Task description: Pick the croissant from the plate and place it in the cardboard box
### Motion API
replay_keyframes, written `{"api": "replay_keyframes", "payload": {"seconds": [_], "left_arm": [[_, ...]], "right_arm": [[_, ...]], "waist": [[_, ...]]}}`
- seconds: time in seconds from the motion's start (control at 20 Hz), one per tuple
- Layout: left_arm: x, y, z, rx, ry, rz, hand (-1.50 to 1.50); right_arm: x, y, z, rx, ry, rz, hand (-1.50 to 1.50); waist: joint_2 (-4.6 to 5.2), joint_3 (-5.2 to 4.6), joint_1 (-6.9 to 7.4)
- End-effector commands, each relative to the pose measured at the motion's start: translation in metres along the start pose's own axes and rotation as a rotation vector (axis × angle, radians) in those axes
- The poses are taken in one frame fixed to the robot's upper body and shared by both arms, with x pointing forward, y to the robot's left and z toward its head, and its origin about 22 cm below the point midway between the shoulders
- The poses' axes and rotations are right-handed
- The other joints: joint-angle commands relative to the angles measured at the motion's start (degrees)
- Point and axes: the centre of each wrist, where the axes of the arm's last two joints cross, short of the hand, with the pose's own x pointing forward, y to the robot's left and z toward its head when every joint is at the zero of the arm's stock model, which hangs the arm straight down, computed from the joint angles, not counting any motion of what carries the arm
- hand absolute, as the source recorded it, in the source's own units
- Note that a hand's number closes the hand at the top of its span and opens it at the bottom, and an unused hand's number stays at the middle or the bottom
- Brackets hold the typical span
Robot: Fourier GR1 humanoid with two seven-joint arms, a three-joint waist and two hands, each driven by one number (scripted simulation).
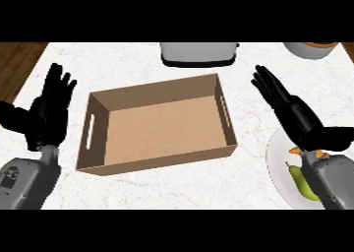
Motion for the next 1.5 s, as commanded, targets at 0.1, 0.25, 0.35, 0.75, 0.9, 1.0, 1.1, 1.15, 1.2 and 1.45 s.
{"api": "replay_keyframes", "payload": {"seconds": [0.1,0.25,0.35,0.75,0.9,1.0,1.1,1.15,1.2,1.45], "left_arm": [[-0.01,0.045,0.001,0.049,0.0,-0.316,0.0],[-0.018,0.098,0.007,0.071,0.043,-0.564,0.0],[-0.034,0.082,0.014,0.039,0.111,-0.482,0.0],[-0.044,0.099,0.022,0.024,0.113,-0.581,0.0],[-0.035,0.101,0.016,0.025,0.106,-0.578,0.0],[-0.036,0.096,0.016,0.015,0.092,-0.574,0.0],[-0.037,0.082,0.014,0.005,0.093,-0.578,0.0],[-0.033,0.094,0.014,-0.004,0.091,-0.596,0.0],[-0.033,0.088,0.016,-0.015,0.104,-0.58,0.0],[-0.043,0.095,0.016,-0.019,0.098,-0.579,0.0]], "right_arm": [[-0.021,-0.046,0.041,0.179,0.027,-0.144,-1.5],[-0.029,-0.071,0.065,0.325,0.097,-0.187,-1.5],[0.053,-0.081,0.018,0.463,-0.049,0.429,-1.5],[-0.035,-0.137,0.116,0.45,-0.08,-0.007,-1.5],[-0.025,-0.151,0.113,0.469,-0.138,0.106,-1.5],[-0.015,-0.161,0.106,0.503,-0.14,0.248,-1.5],[-0.002,-0.167,0.098,0.579,-0.125,0.412,-1.5],[0.0,-0.169,0.095,0.608,-0.107,0.487,-1.5],[0.0,-0.172,0.103,0.658,-0.087,0.518,-1.5],[-0.003,-0.178,0.102,0.841,-0.037,0.67,-1.5]], "waist": [[0.91,-2.74,-1.09],[1.65,-2.47,-0.22],[-0.64,-2.9,-0.62],[1.92,-2.34,0.41],[1.58,-2.37,0.72],[1.63,-2.43,1.46],[1.61,-2.45,1.43],[1.62,-2.53,2.63],[1.51,-2.48,2.42],[1.64,-2.82,2.45]]}}
